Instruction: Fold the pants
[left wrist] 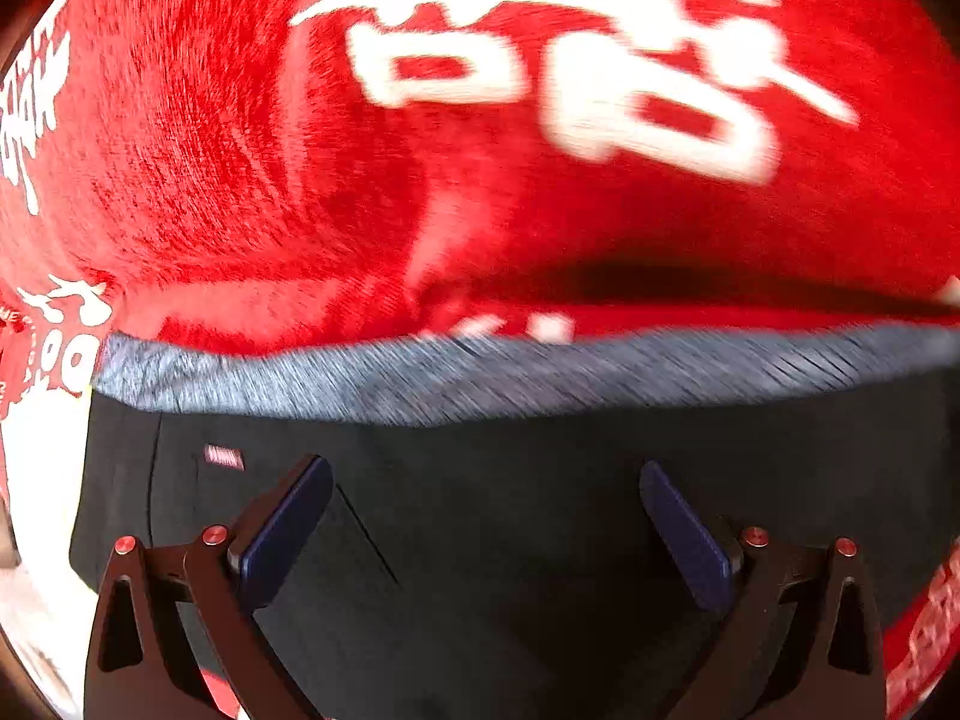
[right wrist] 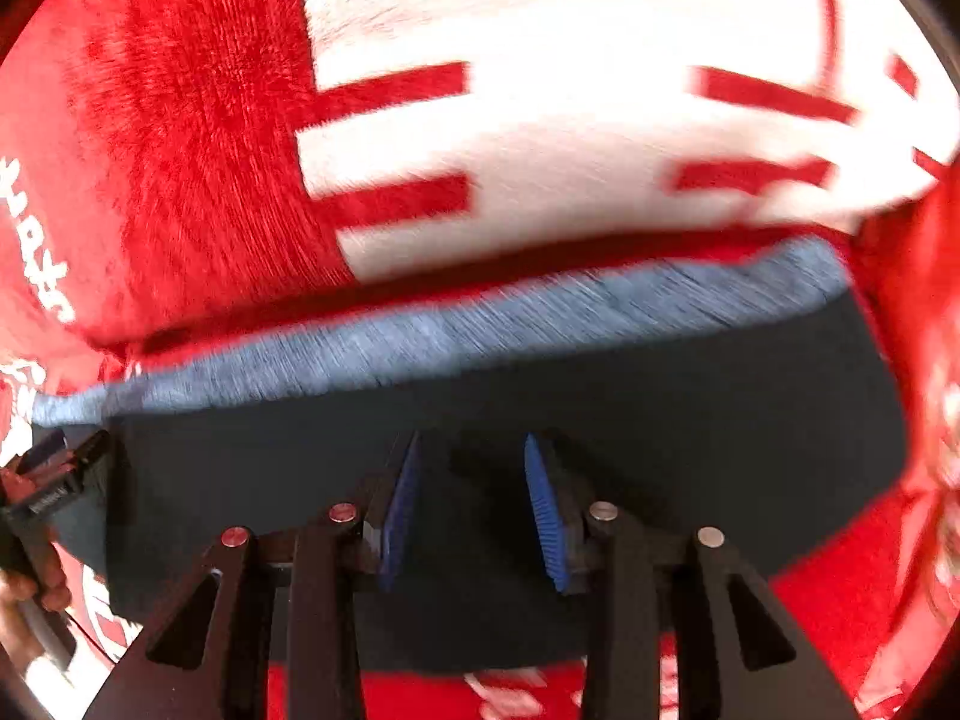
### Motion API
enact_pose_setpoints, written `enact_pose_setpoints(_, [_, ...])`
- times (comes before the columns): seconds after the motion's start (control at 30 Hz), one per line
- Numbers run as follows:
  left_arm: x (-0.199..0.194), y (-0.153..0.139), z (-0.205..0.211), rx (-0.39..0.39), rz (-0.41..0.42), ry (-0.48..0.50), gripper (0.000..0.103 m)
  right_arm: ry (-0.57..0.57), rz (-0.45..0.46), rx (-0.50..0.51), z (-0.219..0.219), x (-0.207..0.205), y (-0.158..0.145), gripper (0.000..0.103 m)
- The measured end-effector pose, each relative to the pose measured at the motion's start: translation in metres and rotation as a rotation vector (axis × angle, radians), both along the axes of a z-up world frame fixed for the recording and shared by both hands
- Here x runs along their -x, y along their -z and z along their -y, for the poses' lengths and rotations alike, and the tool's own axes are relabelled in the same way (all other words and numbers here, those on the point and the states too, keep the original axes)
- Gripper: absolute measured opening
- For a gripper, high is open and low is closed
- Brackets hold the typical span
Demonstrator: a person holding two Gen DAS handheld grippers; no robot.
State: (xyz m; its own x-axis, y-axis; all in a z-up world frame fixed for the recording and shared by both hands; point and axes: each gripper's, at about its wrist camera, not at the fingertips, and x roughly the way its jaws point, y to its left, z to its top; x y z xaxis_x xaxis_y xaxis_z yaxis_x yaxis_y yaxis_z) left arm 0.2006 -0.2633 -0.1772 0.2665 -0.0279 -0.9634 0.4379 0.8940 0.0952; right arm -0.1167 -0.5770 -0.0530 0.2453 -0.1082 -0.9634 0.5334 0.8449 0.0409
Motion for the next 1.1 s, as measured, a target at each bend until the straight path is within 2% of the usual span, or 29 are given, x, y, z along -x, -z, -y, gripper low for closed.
enact_pose_setpoints(0.13, [0.053, 0.002, 0.022, -0.027, -0.031, 0.075, 0.103, 0.032, -0.026, -0.032, 0.001, 0.034, 0.013, 0.041])
enact_pose_setpoints(0.23, [0.075, 0.015, 0.026, -0.059, -0.046, 0.091, 0.103, 0.044, 0.033, -0.031, 0.004, 0.048, 0.016, 0.042])
enact_pose_setpoints(0.27, [0.079, 0.013, 0.023, -0.043, -0.009, 0.071, 0.103, 0.038, 0.045, -0.035, 0.007, 0.055, 0.015, 0.047])
enact_pose_setpoints(0.3, [0.081, 0.013, 0.022, -0.040, -0.007, 0.069, 0.103, 0.020, 0.064, -0.048, 0.007, 0.056, 0.016, 0.057])
enact_pose_setpoints(0.37, [0.081, 0.014, 0.018, -0.025, -0.011, 0.052, 0.103, -0.009, 0.076, -0.061, 0.009, 0.063, 0.016, 0.070])
enact_pose_setpoints(0.47, [0.076, 0.017, 0.013, -0.021, -0.038, 0.023, 0.103, -0.034, 0.052, -0.049, 0.007, 0.061, 0.016, 0.076])
enact_pose_setpoints(0.67, [0.074, 0.008, 0.031, -0.115, -0.043, 0.030, 0.103, -0.005, 0.080, -0.122, 0.021, 0.067, 0.011, 0.076])
enact_pose_setpoints(0.77, [0.079, 0.001, 0.041, -0.112, -0.058, 0.032, 0.103, -0.003, 0.090, -0.157, 0.029, 0.092, 0.008, 0.076])
enact_pose_setpoints(0.9, [0.090, -0.011, 0.068, -0.094, -0.050, 0.057, 0.103, 0.014, 0.086, -0.183, 0.026, 0.105, 0.002, 0.076])
enact_pose_setpoints(0.97, [0.093, -0.017, 0.079, -0.089, -0.038, 0.072, 0.103, 0.027, 0.117, -0.186, 0.037, 0.112, -0.007, 0.072])
enact_pose_setpoints(1.03, [0.095, -0.015, 0.091, -0.086, -0.042, 0.080, 0.103, 0.051, 0.134, -0.159, 0.060, 0.111, -0.014, 0.060])
enact_pose_setpoints(1.1, [0.100, -0.011, 0.103, -0.087, -0.057, 0.079, 0.103, 0.088, 0.139, -0.156, 0.085, 0.104, -0.017, 0.039])
